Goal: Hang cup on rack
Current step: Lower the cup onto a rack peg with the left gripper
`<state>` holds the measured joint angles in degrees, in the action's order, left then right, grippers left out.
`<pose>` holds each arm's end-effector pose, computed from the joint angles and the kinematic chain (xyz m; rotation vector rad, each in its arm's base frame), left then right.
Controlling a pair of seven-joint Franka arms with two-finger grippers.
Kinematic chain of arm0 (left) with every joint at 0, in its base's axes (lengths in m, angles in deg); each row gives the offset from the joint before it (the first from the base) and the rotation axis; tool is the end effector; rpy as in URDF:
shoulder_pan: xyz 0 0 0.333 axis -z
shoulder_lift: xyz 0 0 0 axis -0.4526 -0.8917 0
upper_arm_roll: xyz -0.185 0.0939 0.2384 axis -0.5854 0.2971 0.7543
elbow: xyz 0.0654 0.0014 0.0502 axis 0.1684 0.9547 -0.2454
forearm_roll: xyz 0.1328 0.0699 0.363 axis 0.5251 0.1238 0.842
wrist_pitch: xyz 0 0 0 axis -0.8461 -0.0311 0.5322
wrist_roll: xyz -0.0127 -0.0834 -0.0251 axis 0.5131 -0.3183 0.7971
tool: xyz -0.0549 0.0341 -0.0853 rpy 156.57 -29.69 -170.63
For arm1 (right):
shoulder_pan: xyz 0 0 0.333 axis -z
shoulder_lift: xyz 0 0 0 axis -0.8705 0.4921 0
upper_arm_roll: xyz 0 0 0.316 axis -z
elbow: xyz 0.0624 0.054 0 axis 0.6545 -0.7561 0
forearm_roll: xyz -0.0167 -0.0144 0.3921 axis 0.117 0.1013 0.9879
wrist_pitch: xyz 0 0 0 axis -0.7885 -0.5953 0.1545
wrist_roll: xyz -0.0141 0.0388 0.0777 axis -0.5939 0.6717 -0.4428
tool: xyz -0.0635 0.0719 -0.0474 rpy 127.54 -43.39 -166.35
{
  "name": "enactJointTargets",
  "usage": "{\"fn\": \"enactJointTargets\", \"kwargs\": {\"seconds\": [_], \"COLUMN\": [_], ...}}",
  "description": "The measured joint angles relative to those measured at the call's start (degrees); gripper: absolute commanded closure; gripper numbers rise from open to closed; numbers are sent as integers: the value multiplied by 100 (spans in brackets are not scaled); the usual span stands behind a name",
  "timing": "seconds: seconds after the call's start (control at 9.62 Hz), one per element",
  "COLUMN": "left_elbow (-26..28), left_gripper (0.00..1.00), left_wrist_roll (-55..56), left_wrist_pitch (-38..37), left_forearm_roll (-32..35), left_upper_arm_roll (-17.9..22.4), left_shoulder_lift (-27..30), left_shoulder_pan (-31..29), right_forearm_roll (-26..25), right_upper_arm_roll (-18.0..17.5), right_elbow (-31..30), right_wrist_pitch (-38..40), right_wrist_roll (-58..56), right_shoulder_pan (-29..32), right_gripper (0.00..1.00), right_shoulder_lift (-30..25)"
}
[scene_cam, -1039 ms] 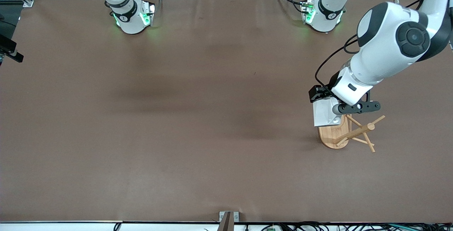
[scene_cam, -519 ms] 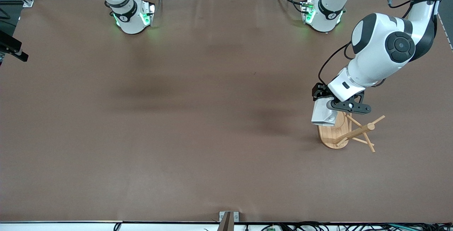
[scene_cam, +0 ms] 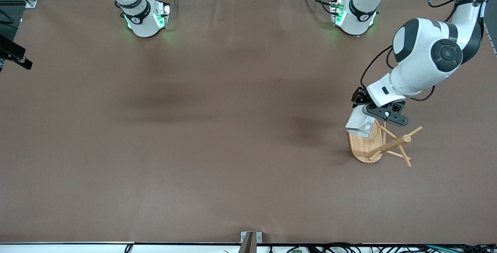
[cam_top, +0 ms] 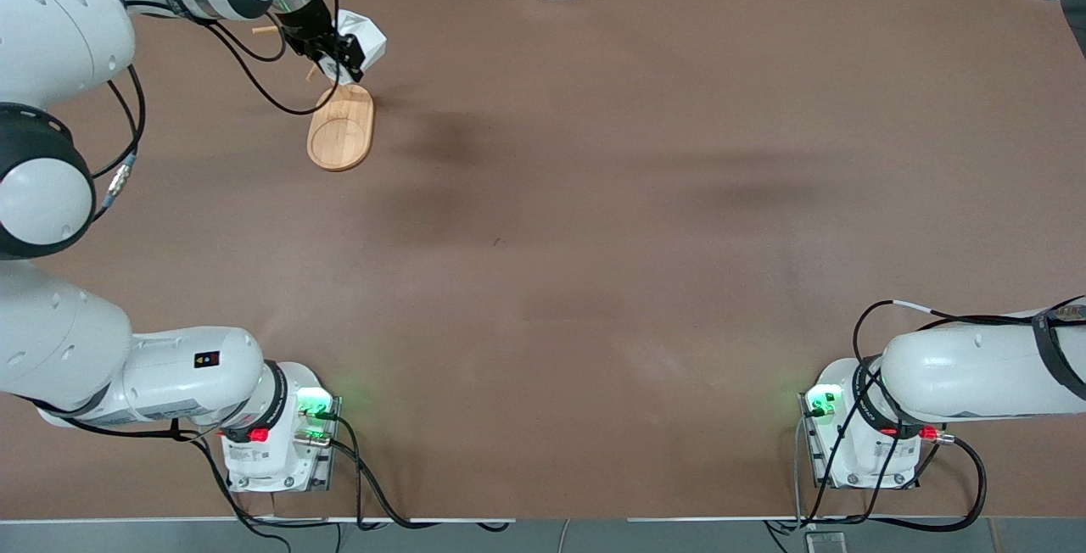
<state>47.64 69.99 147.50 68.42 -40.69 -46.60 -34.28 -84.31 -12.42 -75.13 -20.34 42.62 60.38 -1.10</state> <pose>0.5590 -0.1125 0.4032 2.9929 -0.5958 0.0091 0.5341 -0.0633 0.6747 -3.1091 -0.0114 -0.0436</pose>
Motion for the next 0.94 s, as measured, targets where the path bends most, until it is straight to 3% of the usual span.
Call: {"fn": "enactJointTargets", "kwargs": {"seconds": [0.94], "left_elbow": [40], "left_gripper": [69], "left_wrist_roll": [-591], "left_wrist_pitch": [625], "left_forearm_roll": [-129], "left_upper_arm_roll": [365], "left_shoulder_lift": [-200], "left_shoulder_pan": [3], "right_forearm_roll": [-136], "right_upper_arm_roll": [-6], "right_elbow": [-76], "right_wrist_pitch": [-147], "right_wrist_roll": [26], "right_shoulder_pan": [-69], "right_gripper": [0], "right_shoulder_lift": [83]}}
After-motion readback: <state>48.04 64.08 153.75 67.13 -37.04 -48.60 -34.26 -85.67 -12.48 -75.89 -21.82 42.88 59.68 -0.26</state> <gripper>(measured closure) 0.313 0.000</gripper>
